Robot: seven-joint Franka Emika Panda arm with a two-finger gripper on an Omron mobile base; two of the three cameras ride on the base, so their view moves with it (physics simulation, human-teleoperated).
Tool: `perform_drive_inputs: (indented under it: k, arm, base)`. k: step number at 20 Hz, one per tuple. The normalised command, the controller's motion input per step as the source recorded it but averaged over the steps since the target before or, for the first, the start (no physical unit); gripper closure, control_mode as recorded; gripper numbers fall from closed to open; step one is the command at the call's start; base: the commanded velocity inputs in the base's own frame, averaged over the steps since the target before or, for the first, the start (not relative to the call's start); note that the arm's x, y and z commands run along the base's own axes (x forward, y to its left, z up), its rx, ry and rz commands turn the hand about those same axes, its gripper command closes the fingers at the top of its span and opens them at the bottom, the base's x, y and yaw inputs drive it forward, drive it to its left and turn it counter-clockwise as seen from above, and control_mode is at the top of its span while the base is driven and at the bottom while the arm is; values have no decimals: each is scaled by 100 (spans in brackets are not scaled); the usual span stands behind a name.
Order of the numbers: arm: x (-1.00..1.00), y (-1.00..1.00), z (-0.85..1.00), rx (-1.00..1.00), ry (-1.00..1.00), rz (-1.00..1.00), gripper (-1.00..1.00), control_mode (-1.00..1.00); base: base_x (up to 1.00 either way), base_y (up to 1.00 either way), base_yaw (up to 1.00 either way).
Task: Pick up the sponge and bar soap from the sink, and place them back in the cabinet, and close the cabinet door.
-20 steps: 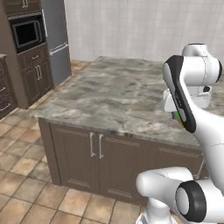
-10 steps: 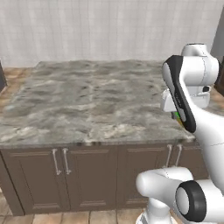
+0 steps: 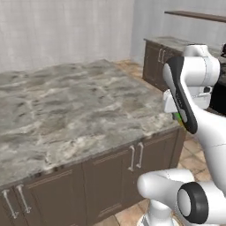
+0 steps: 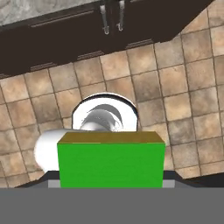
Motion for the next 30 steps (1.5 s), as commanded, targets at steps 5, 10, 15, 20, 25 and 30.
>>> perform_drive_inputs:
  k: [5, 10, 15, 20, 25, 30]
  arm:
    - [0, 0, 0, 0, 0, 0, 100, 100]
    - [0, 0, 0, 0, 0, 0, 100, 100]
    - [0, 0, 0, 0, 0, 0, 100, 100]
    - [0, 0, 0, 0, 0, 0, 100, 100]
    - [0, 0, 0, 0, 0, 0, 100, 100]
    - [0, 0, 0, 0, 0, 0, 100, 100]
  base:
    - [0, 0, -72]
    - [0, 0, -75]
    - [0, 0, -79]
    - [0, 0, -74]
    - [2, 0, -58]
    - [12, 0, -43]
